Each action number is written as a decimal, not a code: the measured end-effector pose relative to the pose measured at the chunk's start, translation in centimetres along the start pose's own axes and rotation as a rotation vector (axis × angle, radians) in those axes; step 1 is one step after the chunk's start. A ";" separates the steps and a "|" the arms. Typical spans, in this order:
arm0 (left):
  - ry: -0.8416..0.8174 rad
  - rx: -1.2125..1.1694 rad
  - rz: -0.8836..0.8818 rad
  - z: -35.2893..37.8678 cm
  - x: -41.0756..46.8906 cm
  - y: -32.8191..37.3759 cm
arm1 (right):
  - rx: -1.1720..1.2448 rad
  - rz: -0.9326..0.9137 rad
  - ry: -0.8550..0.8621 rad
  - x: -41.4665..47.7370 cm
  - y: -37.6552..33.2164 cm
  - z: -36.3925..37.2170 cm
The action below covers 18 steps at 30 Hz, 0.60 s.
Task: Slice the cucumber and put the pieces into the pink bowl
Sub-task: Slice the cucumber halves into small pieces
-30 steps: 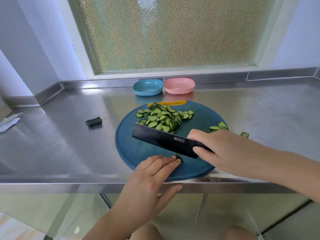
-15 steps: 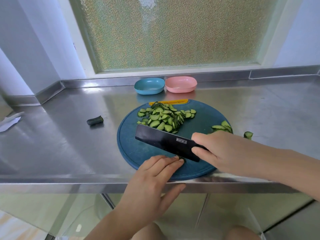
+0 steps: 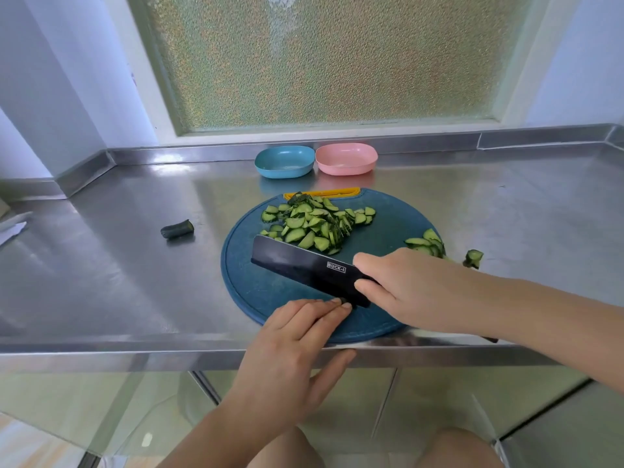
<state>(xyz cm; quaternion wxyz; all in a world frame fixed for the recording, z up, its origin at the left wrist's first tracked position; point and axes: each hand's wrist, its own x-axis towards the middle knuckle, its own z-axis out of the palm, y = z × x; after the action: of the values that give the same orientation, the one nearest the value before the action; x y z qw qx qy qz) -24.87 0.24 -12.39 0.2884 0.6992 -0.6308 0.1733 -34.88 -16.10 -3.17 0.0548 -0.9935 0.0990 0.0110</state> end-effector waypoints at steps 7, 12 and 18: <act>0.029 0.007 -0.001 0.2 -0.1 0.0 | 0.146 0.055 0.014 -1.4 0.9 -0.3; 0.033 0.015 0.002 0.2 -0.2 0.0 | 0.109 0.020 -0.017 -1.3 0.6 -0.4; 0.030 0.032 0.012 0.1 -0.2 0.0 | -0.074 -0.015 -0.037 -1.4 -0.2 -0.7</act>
<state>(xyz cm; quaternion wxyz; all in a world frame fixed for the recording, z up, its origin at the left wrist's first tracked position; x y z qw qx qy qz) -24.90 0.28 -12.59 0.2855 0.6972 -0.6278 0.1954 -36.23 -15.70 -2.43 0.0199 -0.9952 0.0900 0.0324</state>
